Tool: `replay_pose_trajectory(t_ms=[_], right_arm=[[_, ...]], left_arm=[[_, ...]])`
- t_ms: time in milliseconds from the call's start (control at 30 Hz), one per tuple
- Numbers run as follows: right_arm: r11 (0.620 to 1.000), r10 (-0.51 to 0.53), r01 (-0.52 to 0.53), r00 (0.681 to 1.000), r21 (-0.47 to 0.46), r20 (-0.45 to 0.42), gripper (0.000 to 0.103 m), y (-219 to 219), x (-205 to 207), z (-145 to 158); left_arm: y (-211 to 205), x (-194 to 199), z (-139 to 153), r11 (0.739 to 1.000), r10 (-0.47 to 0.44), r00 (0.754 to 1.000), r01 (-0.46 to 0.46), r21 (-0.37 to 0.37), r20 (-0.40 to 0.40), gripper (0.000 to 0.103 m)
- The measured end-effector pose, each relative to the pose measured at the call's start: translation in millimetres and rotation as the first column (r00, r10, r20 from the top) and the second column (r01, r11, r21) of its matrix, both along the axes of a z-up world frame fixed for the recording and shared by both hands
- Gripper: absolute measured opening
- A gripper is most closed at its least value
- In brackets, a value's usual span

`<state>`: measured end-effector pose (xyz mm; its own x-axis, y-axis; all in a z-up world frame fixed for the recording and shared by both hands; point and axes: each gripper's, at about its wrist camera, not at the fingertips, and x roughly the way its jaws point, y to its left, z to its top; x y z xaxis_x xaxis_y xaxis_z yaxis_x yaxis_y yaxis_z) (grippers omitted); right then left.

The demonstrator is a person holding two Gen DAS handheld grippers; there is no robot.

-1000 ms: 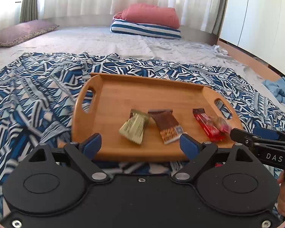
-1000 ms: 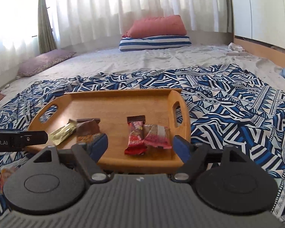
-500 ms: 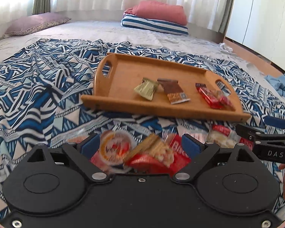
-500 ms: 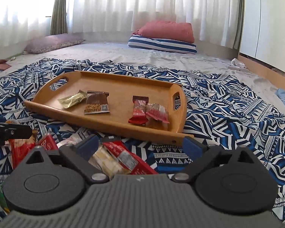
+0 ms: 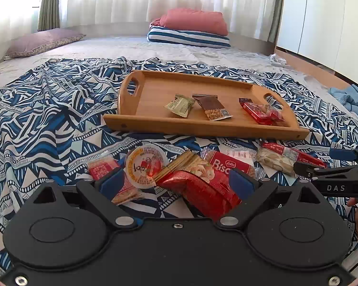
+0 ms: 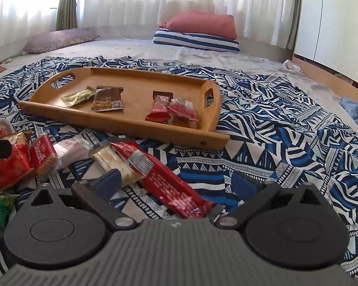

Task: Organize snacks
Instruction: 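Open the right tool and withdraw both tools back toward the snack pile, then grasp the red chip bag with the left tool while the right tool grasps a long red bar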

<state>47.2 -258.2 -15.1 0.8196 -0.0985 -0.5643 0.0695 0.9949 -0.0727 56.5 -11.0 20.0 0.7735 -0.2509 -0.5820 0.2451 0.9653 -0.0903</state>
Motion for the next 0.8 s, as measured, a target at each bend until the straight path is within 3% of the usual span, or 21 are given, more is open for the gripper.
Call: replay_pose_trajectory(t_ms=[433,533,633,800], right_arm=[[0.999,0.026,-0.026,0.999,0.028,-0.019,0.103,-2.9,2.2,-5.7],[0.998,0.052,-0.051,0.998,0.041,-0.033,0.102,-0.4,0.8,-7.5],[0.996,0.089,-0.089,0.995,0.021,-0.033,0.099,6.7,-3.3,-8.6],[0.992,0.125,-0.125,0.992,0.028,-0.022,0.081,12.9,-8.8,-6.6]], left_arm=[[-15.1,-5.3,-6.3,1.0,0.006,1.0,-0.006,-0.022,0.004,0.094],[-16.8,-3.1,-9.1,0.999,0.014,1.0,-0.014,-0.032,-0.009,0.09],[-16.3,-1.9,-11.2,0.998,0.029,0.999,-0.029,-0.047,-0.015,0.086],[-17.0,-0.6,-14.0,0.997,0.035,0.999,-0.036,-0.062,-0.028,0.079]])
